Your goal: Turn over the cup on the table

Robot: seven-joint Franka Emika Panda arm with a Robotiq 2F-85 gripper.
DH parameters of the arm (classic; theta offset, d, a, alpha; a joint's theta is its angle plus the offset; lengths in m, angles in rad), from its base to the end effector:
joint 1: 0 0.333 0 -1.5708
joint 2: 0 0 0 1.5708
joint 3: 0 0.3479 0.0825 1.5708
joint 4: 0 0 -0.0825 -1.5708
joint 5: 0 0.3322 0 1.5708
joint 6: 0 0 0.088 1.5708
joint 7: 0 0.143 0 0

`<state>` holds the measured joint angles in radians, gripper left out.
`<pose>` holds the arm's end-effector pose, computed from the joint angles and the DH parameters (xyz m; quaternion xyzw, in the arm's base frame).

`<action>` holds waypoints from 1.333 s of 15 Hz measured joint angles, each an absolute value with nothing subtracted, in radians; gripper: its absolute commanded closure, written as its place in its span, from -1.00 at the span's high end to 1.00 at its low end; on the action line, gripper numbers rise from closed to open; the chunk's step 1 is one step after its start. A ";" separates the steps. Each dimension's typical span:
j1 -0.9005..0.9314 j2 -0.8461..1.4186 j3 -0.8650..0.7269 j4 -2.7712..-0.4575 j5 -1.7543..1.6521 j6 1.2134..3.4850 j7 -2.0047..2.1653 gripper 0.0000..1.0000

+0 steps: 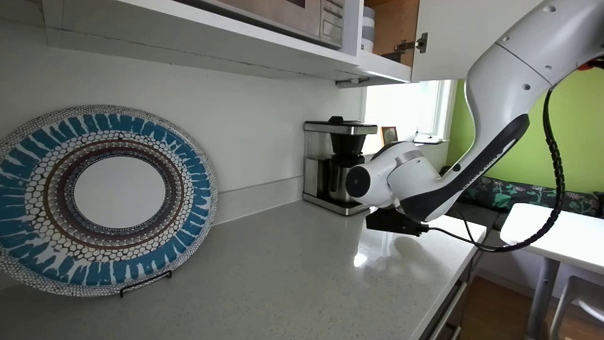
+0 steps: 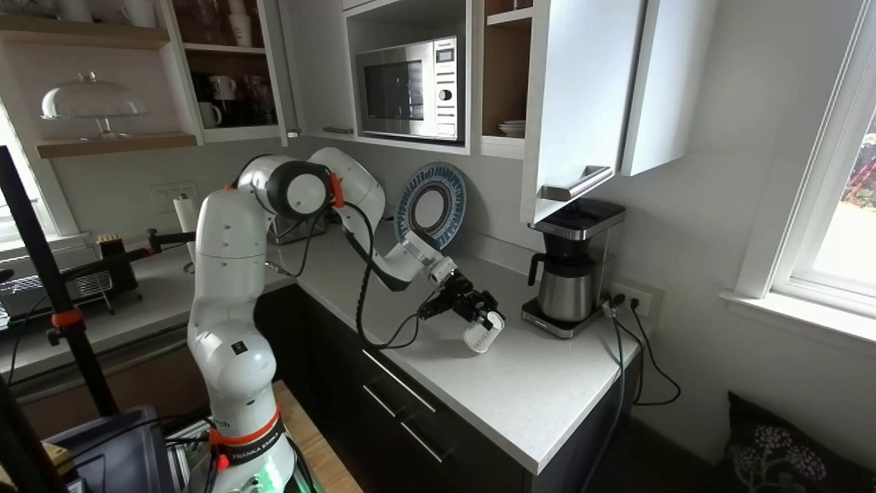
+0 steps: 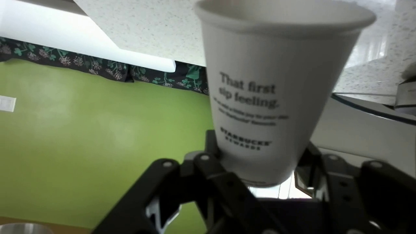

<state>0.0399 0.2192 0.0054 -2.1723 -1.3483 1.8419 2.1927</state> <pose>0.5130 -0.0884 0.3605 0.6437 -0.5066 0.3871 0.4233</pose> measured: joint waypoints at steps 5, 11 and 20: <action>0.049 0.270 0.024 -2.149 -1.355 1.794 2.234 -0.35; 0.055 0.302 0.031 -2.119 -1.355 1.745 2.257 0.80; 0.050 0.286 0.039 -2.116 -1.335 1.771 2.249 1.00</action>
